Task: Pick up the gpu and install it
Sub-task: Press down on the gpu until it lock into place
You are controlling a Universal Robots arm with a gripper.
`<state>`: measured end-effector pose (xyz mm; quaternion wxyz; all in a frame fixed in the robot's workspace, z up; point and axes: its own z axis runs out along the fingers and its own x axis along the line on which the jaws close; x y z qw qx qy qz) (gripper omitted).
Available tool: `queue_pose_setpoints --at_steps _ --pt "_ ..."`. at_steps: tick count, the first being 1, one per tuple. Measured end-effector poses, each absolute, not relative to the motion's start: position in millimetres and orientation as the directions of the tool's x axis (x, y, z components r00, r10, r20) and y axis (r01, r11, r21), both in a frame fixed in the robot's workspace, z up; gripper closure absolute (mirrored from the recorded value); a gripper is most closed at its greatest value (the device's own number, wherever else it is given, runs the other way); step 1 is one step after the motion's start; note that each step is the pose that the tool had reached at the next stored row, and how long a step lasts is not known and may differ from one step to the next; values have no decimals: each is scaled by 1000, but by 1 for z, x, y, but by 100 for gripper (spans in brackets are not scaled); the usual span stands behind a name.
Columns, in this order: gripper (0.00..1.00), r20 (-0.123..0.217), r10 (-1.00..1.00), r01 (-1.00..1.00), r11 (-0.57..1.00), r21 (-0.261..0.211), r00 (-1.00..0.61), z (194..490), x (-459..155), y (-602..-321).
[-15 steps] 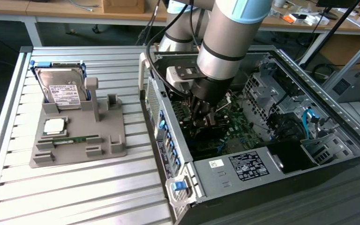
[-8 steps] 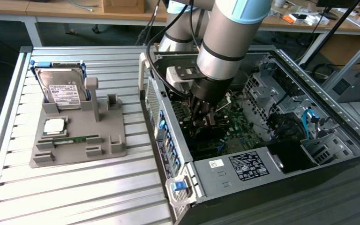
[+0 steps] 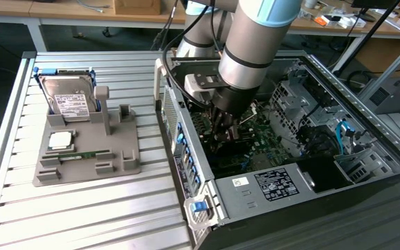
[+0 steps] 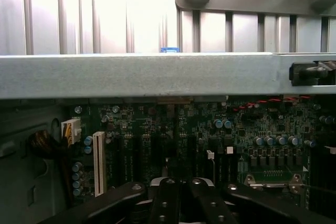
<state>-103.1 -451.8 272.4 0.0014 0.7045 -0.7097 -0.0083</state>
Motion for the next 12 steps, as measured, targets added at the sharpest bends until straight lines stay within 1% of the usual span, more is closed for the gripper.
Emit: queue_pose_setpoints --at_steps 12 --pt "90 -10 -1000 -1000 6 14 -6 268 -105 -452"
